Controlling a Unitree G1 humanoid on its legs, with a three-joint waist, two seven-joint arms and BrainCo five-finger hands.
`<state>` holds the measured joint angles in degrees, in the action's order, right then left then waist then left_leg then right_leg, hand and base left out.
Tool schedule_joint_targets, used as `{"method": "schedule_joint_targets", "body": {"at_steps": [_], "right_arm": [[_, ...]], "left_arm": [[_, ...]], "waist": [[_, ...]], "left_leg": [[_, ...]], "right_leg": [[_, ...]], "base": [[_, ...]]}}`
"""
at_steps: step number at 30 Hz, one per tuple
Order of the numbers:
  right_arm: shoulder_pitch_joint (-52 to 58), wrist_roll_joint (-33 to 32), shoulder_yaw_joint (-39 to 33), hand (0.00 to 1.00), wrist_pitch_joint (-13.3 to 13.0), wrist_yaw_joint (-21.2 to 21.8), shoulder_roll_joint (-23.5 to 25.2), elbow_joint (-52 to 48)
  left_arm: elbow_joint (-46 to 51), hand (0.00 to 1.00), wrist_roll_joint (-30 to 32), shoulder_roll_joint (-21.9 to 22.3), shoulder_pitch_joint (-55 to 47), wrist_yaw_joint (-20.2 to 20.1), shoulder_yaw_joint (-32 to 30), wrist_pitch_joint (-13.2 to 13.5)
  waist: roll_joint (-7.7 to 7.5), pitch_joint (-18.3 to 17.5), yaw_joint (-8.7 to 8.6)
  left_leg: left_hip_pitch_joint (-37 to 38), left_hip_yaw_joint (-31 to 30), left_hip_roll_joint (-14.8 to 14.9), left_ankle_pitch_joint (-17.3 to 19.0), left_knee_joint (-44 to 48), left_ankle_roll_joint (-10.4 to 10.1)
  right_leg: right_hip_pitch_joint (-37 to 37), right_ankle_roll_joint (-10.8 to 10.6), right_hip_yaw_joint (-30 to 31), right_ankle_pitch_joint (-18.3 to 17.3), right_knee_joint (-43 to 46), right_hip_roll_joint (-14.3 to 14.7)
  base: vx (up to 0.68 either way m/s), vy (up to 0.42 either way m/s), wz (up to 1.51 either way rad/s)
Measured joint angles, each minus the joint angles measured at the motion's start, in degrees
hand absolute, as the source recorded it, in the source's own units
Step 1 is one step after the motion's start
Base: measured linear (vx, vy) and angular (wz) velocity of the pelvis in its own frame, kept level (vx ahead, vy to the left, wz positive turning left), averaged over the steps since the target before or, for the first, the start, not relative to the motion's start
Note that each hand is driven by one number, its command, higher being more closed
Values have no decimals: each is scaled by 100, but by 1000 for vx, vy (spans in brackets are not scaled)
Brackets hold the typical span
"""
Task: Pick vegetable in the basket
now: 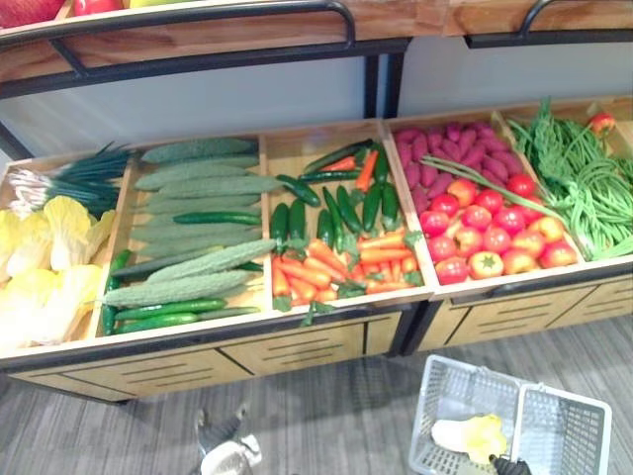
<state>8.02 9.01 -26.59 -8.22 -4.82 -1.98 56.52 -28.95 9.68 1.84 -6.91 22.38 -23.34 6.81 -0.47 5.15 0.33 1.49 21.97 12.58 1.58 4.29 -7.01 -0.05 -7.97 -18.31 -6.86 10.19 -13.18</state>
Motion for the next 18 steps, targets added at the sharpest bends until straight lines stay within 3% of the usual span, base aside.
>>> {"method": "schedule_joint_targets", "body": {"at_steps": [8, 12, 18], "right_arm": [[23, -5, 290, 100, -121, -1, -66, 72], [22, -22, 391, 100, -133, -1, -129, 143], [-6, -27, 468, 100, -211, -2, -235, 302]], "left_arm": [[1800, 0, 1003, -232, -382, 415, 1000, 340], [1983, 0, 1205, -388, -453, 611, 1020, 495], [2330, 0, 1357, -710, -448, 707, 1261, 525]], "waist": [[-7, -20, -41], [4, -63, -48], [51, -157, -59]], "left_leg": [[215, 101, -145, 0, -453, -19], [269, 121, -187, -24, -525, -59], [263, 120, -204, -35, -586, -67]], "right_leg": [[-96, -102, 345, 148, -248, 59], [-97, -113, 453, 197, -311, 68], [-174, -111, 554, 199, -304, 101]], "base": [[-59, 32, -18], [-41, 20, -9], [10, 1, -3]]}}
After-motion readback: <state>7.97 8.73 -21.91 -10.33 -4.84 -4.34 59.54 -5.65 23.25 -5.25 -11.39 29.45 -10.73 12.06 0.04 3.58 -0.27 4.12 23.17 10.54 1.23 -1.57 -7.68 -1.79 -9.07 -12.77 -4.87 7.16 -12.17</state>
